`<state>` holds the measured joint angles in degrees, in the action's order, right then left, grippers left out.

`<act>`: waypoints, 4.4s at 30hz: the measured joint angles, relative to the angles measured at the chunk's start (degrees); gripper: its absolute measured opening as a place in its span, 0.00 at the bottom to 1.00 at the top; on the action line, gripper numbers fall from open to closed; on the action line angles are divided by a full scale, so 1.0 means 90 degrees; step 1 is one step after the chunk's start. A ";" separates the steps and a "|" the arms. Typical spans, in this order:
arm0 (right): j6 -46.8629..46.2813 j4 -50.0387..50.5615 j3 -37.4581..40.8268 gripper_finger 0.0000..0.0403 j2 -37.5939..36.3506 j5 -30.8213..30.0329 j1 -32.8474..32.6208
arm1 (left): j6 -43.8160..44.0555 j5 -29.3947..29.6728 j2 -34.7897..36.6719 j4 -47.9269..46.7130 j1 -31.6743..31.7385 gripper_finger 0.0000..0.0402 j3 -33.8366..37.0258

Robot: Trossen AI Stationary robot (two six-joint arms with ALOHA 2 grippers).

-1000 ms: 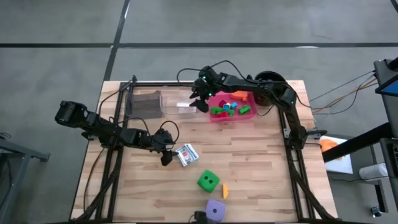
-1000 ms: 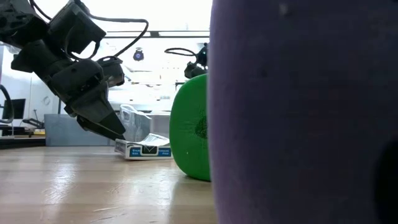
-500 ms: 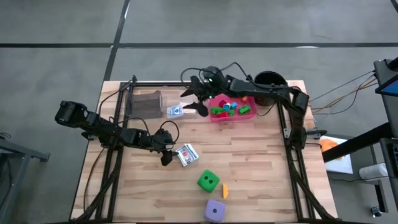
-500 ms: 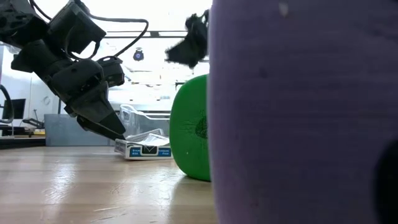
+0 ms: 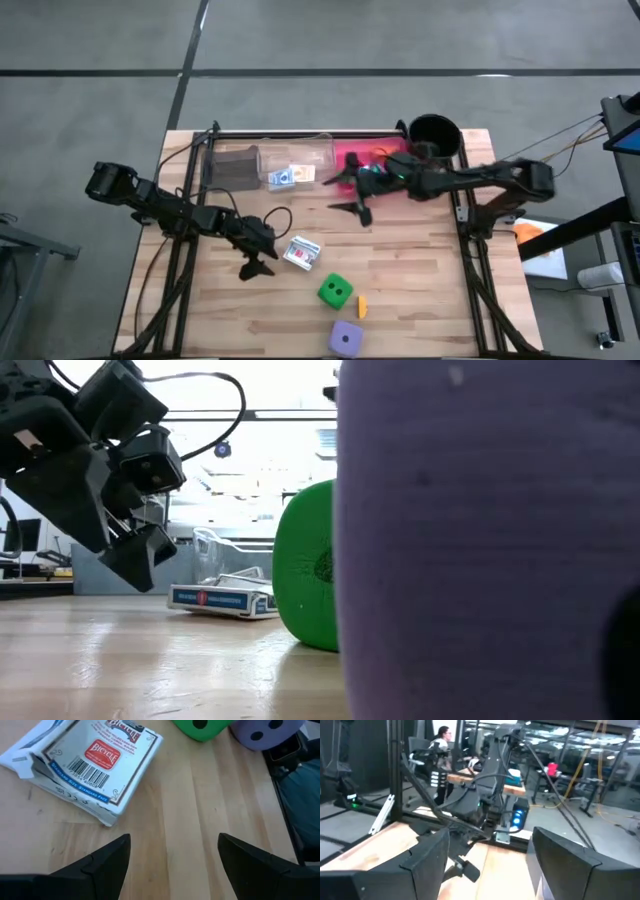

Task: Pick & Place Toys
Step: Put the white game card into the transparent bin

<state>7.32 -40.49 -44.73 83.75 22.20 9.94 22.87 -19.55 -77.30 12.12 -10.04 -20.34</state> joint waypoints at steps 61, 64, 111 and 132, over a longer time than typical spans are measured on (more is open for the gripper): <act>-0.0735 0.0115 0.2814 0.71 -0.1431 -0.4418 -0.3757 | -0.1903 0.1970 -0.0713 -0.1695 0.0015 0.95 -0.2390; -0.0740 0.0197 0.2814 0.71 -0.1431 -0.4418 -0.3757 | -0.2178 0.2108 -0.1225 -0.2521 0.0017 0.98 -0.3093; -0.0939 0.0419 0.2814 0.71 -0.1428 -0.4416 -0.3756 | -0.2456 0.2731 -0.3499 -0.5093 -0.0124 0.69 -0.4993; -0.0936 0.0480 0.2814 0.71 -0.1426 -0.4416 -0.3755 | -0.2324 0.4673 -0.1820 -0.4841 0.0331 0.51 -0.4287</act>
<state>-1.10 -36.17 -19.40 70.91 -17.54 -23.86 1.96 22.50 -93.67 -31.45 -7.06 -58.92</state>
